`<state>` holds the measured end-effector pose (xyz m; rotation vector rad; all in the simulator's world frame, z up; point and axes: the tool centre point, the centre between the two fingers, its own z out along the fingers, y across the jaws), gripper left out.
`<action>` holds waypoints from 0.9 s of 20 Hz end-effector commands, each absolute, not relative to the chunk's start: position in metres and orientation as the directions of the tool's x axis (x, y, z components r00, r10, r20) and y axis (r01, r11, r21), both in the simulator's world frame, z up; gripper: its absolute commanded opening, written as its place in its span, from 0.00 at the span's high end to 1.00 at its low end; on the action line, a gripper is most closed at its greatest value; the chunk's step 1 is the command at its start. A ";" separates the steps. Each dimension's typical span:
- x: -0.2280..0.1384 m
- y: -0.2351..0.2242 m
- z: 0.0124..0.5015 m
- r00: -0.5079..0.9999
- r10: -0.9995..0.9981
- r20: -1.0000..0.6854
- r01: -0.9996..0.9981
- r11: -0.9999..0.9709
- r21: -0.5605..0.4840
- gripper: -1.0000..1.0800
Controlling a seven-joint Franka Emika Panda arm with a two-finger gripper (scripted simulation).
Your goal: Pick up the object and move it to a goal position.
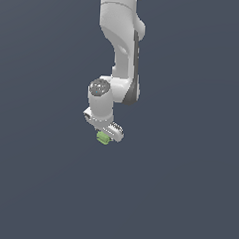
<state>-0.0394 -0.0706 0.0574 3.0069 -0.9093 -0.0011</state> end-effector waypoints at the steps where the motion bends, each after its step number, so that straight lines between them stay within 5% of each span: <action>1: -0.039 -0.071 0.047 0.832 -0.555 0.000 -0.555 -0.832 0.000 0.04; 6: -0.039 -0.071 0.041 0.831 -0.556 0.000 -0.556 -0.831 0.000 0.04; 7: -0.039 -0.071 0.041 0.831 -0.556 0.000 -0.556 -0.831 0.000 1.00; 18: -0.038 -0.070 0.042 0.831 -0.556 0.001 -0.556 -0.831 -0.001 1.00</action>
